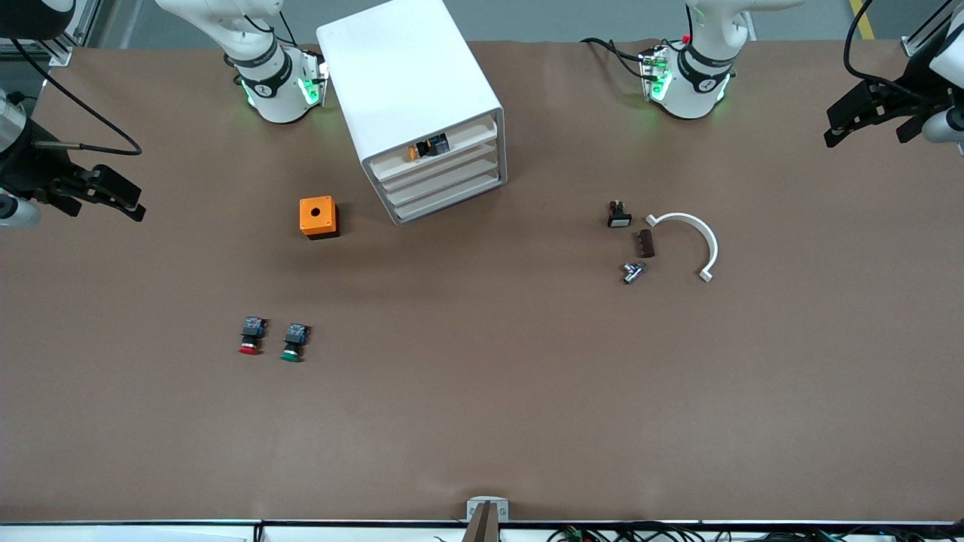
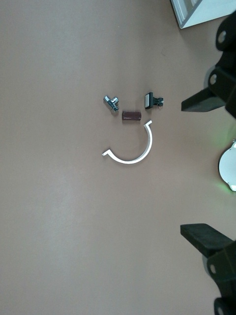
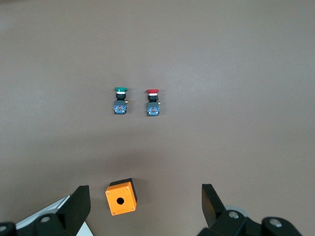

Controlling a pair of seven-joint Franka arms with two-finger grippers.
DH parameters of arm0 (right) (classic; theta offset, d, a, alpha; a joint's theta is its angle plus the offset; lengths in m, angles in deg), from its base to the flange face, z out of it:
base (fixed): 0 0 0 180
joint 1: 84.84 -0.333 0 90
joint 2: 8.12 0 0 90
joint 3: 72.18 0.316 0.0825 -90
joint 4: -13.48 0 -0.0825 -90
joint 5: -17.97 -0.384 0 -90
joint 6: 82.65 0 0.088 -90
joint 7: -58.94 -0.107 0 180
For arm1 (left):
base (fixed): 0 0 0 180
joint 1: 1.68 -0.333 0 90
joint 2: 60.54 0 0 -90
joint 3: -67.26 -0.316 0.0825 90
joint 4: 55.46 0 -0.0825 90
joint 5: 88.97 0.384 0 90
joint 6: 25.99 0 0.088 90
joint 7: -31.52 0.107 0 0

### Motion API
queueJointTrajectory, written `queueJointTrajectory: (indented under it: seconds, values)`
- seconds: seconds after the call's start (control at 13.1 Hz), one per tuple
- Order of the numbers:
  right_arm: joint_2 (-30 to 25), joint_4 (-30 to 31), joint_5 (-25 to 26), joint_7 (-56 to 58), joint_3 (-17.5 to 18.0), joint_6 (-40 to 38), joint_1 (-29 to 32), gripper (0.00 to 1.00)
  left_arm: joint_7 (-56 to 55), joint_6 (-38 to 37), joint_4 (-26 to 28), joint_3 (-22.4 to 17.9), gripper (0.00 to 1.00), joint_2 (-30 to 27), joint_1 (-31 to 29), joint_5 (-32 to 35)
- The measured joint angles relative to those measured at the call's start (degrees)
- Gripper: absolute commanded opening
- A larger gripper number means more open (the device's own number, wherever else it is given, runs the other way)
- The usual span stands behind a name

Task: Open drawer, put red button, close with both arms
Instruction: 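Reach the left gripper to the white cabinet's drawer handle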

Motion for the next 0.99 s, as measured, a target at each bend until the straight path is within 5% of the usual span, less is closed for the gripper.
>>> queueJointTrajectory:
  seconds: [0.61, 0.99]
  values:
    - [0.00, -0.03, 0.00, 0.00, 0.00, -0.05, 0.00, 1.00, 0.00, 0.00, -3.99, -0.01, 1.00, 6.08, 0.00, 0.00]
    - [0.00, -0.11, 0.00, 0.00, 0.00, -0.07, 0.00, 1.00, -4.52, 2.05, -4.70, 0.82, 1.00, 15.90, 1.44, -0.04]
